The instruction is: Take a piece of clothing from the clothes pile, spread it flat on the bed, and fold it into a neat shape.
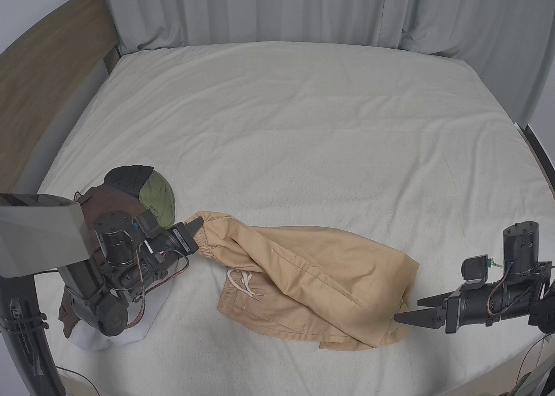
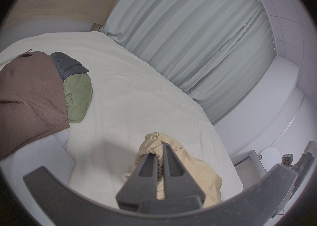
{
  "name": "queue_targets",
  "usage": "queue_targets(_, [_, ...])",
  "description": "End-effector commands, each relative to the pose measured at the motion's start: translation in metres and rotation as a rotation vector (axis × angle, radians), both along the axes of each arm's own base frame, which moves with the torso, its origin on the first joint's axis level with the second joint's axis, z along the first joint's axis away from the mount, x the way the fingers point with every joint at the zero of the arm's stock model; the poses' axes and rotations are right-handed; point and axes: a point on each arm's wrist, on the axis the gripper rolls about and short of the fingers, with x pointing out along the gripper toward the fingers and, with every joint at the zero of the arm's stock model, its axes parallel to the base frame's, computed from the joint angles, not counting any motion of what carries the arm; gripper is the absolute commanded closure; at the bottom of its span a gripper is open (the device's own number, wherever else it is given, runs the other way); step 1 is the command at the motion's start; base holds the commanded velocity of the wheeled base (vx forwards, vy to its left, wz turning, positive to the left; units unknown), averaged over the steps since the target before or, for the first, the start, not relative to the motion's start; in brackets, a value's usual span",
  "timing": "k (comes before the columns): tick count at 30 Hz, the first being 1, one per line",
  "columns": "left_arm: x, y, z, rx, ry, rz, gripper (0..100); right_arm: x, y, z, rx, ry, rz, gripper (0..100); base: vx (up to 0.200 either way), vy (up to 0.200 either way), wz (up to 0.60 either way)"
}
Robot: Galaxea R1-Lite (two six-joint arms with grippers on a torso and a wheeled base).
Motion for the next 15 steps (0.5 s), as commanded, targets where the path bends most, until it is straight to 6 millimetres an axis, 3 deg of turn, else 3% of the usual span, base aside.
queue_targets(1, [0.000, 0.000, -0.001, 0.001, 0.004, -0.002, 100, 0.004, 0.001, -0.011, -0.021, 0.054, -0.009, 0, 0.000, 0.000, 0.00])
queue_targets(15, [0.001, 0.000, -0.005, 0.005, 0.013, 0.000, 100, 0.013, 0.003, -0.032, -0.042, 0.130, -0.021, 0, 0.000, 0.000, 0.00])
